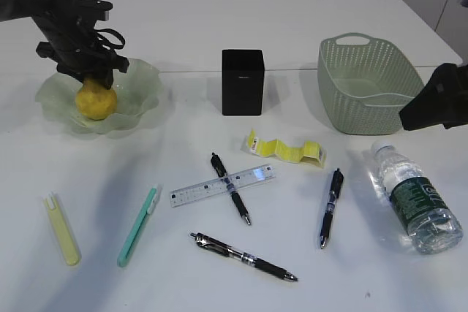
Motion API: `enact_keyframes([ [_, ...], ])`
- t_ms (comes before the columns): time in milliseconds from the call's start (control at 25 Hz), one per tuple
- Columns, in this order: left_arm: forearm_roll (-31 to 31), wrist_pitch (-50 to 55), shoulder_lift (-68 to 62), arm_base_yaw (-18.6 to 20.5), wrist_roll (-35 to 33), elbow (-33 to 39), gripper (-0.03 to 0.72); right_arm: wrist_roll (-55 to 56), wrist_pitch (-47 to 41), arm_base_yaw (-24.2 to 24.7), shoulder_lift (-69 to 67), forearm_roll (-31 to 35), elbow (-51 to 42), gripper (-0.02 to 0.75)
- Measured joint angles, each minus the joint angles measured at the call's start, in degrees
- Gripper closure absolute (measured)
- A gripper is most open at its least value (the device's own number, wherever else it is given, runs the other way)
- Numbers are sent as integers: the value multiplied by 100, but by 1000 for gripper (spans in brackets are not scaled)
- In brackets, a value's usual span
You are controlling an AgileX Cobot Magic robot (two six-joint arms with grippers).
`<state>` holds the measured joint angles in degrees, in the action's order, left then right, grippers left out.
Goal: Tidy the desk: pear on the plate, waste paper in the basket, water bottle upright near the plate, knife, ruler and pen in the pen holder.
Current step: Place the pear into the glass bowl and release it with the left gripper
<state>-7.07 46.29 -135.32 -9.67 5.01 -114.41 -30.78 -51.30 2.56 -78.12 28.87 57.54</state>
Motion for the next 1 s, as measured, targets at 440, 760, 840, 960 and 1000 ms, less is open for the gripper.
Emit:
enact_keyframes([
  [440,121,495,306,0,0,11,193,0,32,0,0,-10,0,225],
  [760,139,1191,773,0,0,11,192,0,-42,0,0,-10,0,225],
  [840,139,1432,840,0,0,11,192,0,-77,0,0,-10,0,225],
  [960,139,1790,932,0,-42,11,192,0,-178,0,20,-86,0,230],
  [1000,139,1887,968,0,-46,11,192,0,-222,0,35,-117,0,233],
])
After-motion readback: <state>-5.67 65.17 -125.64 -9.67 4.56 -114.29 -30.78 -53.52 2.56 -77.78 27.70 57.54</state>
